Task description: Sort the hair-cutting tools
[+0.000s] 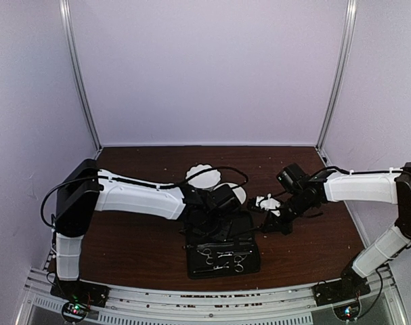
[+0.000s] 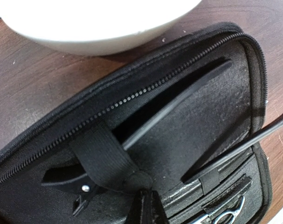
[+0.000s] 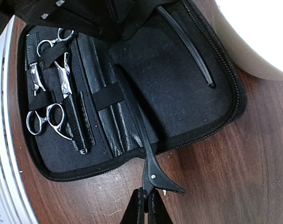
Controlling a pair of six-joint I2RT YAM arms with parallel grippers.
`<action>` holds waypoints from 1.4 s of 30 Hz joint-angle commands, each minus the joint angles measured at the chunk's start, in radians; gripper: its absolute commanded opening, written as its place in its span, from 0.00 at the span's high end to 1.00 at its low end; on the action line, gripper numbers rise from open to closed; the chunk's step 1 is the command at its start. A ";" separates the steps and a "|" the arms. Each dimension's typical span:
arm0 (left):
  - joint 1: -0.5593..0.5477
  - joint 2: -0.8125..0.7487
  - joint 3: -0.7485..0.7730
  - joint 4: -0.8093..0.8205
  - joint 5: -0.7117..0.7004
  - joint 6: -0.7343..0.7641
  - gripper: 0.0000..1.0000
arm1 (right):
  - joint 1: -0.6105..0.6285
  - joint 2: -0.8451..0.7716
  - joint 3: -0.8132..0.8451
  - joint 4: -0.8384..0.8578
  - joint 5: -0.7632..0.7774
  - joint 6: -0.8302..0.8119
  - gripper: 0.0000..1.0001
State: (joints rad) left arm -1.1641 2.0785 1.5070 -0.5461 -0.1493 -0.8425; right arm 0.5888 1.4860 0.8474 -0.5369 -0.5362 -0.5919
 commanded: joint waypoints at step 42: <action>0.003 -0.069 -0.020 0.091 0.007 0.043 1.00 | 0.142 0.180 0.150 -0.043 0.143 0.179 1.00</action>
State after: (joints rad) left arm -1.1599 2.0747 1.4906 -0.5430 -0.1421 -0.8185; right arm 0.7235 1.6691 0.9924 -0.5957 -0.4339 -0.4488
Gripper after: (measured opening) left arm 0.008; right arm 0.031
